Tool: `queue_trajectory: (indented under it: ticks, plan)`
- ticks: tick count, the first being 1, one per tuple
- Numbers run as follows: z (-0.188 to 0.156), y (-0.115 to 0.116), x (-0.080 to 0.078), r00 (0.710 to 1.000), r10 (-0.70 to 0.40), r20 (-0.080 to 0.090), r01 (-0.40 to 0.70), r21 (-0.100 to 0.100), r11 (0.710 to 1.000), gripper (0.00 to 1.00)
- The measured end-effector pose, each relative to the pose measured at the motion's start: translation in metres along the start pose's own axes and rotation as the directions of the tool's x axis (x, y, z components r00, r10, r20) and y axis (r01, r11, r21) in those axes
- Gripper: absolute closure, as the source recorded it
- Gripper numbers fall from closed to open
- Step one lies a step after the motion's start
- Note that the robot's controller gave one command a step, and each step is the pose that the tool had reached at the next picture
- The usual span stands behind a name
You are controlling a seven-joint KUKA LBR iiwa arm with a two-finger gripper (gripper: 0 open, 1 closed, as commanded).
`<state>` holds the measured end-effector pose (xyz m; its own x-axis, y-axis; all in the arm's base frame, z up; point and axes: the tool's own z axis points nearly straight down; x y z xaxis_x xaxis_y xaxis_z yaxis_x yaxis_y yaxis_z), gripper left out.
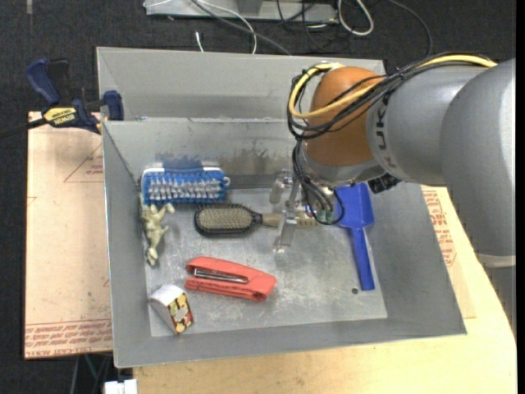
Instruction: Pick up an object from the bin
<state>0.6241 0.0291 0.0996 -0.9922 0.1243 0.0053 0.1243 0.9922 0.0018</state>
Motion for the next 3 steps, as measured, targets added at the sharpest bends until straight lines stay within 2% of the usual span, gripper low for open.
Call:
queue_trajectory:
  ticks: [1,2,3]
  plan:
    - [0.029,-0.003,0.008,0.99,-0.139,0.023,0.139,0.002,0.99,0.0]
    - [0.028,0.017,-0.002,0.998,-0.057,0.006,0.057,-0.001,0.998,1.0]
    - [0.028,0.017,-0.002,0.998,-0.057,0.007,0.057,-0.001,0.998,1.0]
